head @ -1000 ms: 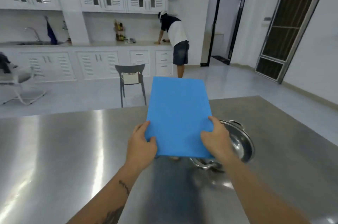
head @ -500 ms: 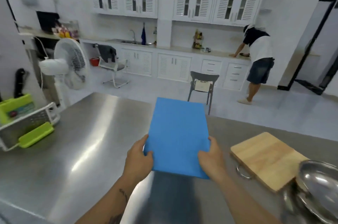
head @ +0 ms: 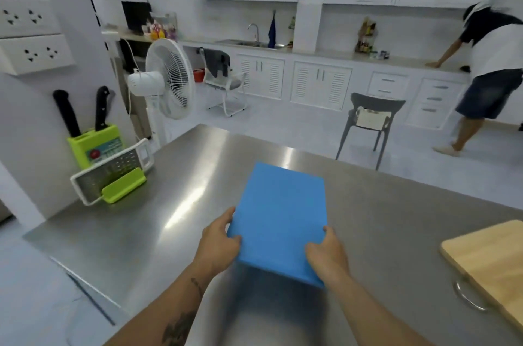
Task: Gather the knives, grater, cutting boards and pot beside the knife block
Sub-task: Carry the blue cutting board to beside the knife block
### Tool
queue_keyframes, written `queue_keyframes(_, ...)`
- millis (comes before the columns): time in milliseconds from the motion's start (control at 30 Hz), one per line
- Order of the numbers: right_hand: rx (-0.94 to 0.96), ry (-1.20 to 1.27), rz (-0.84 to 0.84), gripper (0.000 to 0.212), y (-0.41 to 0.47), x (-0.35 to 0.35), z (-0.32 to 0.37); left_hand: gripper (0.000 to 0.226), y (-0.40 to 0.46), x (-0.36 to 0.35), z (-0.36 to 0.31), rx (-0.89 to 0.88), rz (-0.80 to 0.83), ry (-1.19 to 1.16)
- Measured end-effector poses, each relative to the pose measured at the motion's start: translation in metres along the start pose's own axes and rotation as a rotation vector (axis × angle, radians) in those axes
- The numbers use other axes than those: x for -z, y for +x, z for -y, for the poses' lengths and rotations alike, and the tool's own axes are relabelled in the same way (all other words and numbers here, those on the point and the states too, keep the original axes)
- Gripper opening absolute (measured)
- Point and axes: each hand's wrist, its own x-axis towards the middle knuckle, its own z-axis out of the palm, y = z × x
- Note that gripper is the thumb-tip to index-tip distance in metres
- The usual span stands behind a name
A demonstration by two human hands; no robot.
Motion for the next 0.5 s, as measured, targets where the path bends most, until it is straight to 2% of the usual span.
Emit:
queue_keyframes(167, -0.054, -0.001, 0.003, 0.063, -0.001, -0.04, 0.024, 0.06, 0.033, 0.033, 0.039, 0.017, 0.064, -0.008)
queue_keyframes(500, -0.092, -0.059, 0.065, 0.051, -0.027, -0.167, 0.1, 0.062, 0.109, 0.154, 0.159, 0.071, 0.168, 0.099)
